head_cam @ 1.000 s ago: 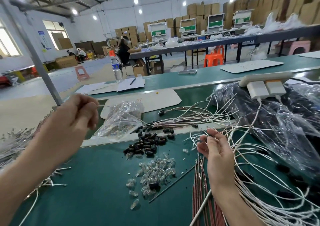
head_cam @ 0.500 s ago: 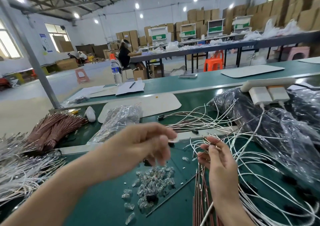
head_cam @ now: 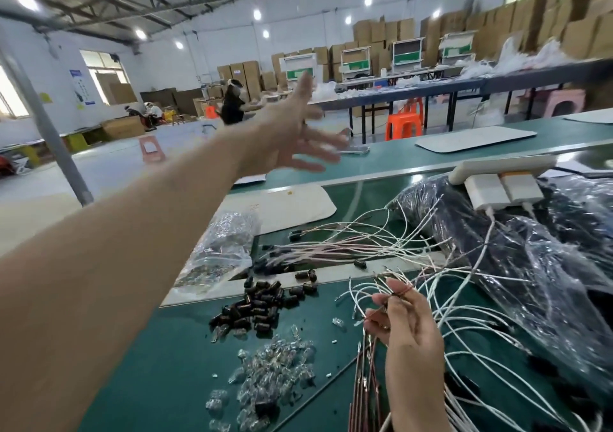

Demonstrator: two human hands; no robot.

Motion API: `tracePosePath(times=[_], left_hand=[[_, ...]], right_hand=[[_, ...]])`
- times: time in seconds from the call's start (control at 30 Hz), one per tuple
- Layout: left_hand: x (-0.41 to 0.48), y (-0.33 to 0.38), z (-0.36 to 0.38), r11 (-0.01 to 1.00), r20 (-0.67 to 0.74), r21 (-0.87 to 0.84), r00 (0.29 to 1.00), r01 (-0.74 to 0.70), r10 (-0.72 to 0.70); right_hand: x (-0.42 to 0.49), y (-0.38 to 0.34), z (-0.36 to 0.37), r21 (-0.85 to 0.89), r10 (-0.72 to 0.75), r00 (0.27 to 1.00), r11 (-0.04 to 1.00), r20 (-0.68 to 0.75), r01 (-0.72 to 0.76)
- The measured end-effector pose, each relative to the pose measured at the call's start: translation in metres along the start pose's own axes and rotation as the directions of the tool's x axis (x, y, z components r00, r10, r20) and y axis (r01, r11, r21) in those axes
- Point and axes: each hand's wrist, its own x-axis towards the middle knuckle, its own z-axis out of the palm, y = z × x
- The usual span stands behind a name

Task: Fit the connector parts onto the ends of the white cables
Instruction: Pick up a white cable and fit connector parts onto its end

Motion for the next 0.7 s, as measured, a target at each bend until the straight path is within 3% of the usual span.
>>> tracePosePath(times=[0.1, 0.17, 0.2, 0.27, 0.33, 0.4, 0.53, 0.7], left_hand=[[0.001, -0.064, -0.003, 0.986, -0.078, -0.024, 0.983, 0.164, -0.165], [-0.007, -0.114, -0.007, 0.955, -0.116, 0.169, 0.967, 0.243, -0.225], [-0.008, -0.138, -0.009, 0.889, -0.115, 0.381, 0.967, 0.255, -0.228], [-0.005, -0.180, -0.009, 0.617, -0.072, 0.762, 0.972, 0.198, -0.223], [0.003, -0.205, -0.003, 0.383, -0.051, 0.915, 0.979, 0.124, -0.196], [0.018, -0.216, 0.003, 0.260, -0.032, 0.963, 0.989, 0.069, -0.142], [0.050, -0.219, 0.011, 0.150, 0.009, 0.989, 0.991, 0.011, -0.133], [0.081, -0.222, 0.004, 0.087, -0.240, 0.964, 0.962, 0.252, -0.126]], right_hand=[[0.003, 0.000, 0.000, 0.006, -0.003, 1.000, 1.000, -0.020, 0.004], [0.002, 0.000, 0.002, 0.007, -0.007, 1.000, 1.000, -0.011, 0.007], [0.002, 0.001, 0.002, 0.004, -0.010, 1.000, 1.000, -0.005, 0.010], [0.004, 0.003, 0.003, 0.000, -0.016, 1.000, 1.000, -0.006, 0.016], [0.005, 0.004, 0.002, 0.012, -0.013, 1.000, 1.000, -0.008, 0.013], [0.007, 0.004, 0.002, 0.029, -0.014, 1.000, 0.999, -0.011, 0.015], [0.008, 0.007, 0.003, 0.033, -0.038, 0.999, 0.999, -0.039, 0.039], [0.010, 0.011, 0.006, 0.006, -0.093, 0.994, 0.996, -0.056, 0.094]])
